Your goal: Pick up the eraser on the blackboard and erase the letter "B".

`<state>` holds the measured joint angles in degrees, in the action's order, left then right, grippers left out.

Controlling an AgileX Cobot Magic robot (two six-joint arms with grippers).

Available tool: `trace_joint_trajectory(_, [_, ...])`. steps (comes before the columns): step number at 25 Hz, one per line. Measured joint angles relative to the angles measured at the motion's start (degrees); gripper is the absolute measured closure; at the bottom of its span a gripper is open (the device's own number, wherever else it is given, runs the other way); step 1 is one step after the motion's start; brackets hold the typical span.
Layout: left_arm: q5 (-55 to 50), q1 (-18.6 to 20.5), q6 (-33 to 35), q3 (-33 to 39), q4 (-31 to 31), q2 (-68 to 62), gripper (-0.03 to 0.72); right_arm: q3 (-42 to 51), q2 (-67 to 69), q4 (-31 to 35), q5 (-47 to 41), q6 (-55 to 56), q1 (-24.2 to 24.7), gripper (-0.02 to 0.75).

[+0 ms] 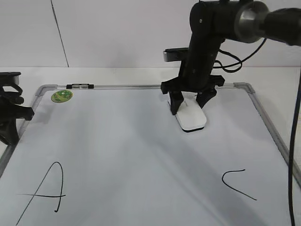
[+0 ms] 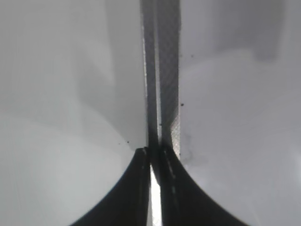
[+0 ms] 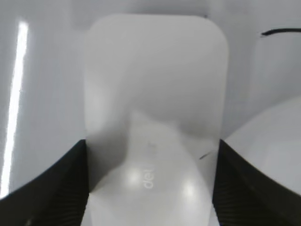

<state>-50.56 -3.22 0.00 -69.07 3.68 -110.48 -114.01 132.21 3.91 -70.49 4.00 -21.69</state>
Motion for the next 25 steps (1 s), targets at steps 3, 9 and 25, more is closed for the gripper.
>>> trace_joint_trajectory(3, [0.0, 0.0, 0.0, 0.0, 0.0, 0.0, 0.672, -3.6, 2.0, 0.3, -2.3, -0.1, -0.3, 0.206])
trace_joint_trajectory(9, [-0.1, 0.0, 0.0, 0.0, 0.0, 0.0, 0.672, -7.9, 4.2, 0.4, -4.1, 0.4, 0.4, 0.206])
trace_joint_trajectory(25, [0.0, 0.0, 0.0, 0.0, 0.0, 0.0, 0.672, -7.8, 4.2, -0.1, -1.8, 0.9, 14.3, 0.206])
